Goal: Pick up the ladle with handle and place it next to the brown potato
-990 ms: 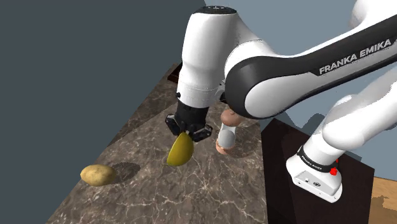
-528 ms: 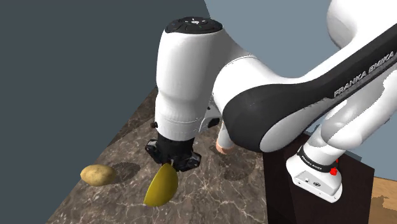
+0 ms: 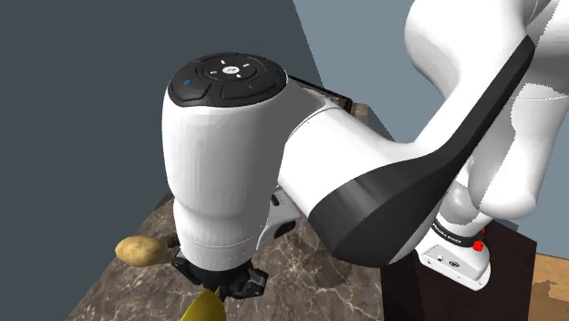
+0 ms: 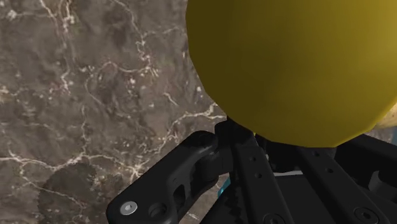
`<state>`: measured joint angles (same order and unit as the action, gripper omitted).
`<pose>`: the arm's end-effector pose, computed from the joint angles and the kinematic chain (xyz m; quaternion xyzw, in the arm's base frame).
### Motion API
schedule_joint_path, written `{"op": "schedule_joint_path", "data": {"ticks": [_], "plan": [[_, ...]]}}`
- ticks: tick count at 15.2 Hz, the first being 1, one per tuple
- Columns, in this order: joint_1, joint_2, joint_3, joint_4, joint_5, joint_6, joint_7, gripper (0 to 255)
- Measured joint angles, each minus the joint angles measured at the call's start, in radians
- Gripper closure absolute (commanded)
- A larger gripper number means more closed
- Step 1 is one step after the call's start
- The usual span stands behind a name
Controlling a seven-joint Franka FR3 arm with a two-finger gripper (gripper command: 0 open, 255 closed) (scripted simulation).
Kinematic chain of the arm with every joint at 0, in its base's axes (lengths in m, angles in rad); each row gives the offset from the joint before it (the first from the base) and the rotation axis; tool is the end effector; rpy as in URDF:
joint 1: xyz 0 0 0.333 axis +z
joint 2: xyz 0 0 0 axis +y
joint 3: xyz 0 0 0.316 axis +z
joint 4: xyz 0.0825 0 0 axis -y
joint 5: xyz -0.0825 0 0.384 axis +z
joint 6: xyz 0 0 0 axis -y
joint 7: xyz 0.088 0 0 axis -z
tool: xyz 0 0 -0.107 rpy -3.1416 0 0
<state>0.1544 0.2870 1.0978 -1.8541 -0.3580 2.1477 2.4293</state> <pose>0.2471 0.5634 0.4579 -0.8627 0.4969 -0.0067 0.0937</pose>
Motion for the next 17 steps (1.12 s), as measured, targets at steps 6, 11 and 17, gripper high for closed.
{"op": "schedule_joint_path", "data": {"ticks": [6, 11, 17], "plan": [[0.037, 0.044, -0.035, -0.036, -0.057, 0.058, 0.043, 255], [0.062, 0.077, -0.066, -0.068, -0.101, 0.107, 0.075, 255], [0.102, 0.124, -0.112, -0.094, -0.163, 0.164, 0.117, 255]]}}
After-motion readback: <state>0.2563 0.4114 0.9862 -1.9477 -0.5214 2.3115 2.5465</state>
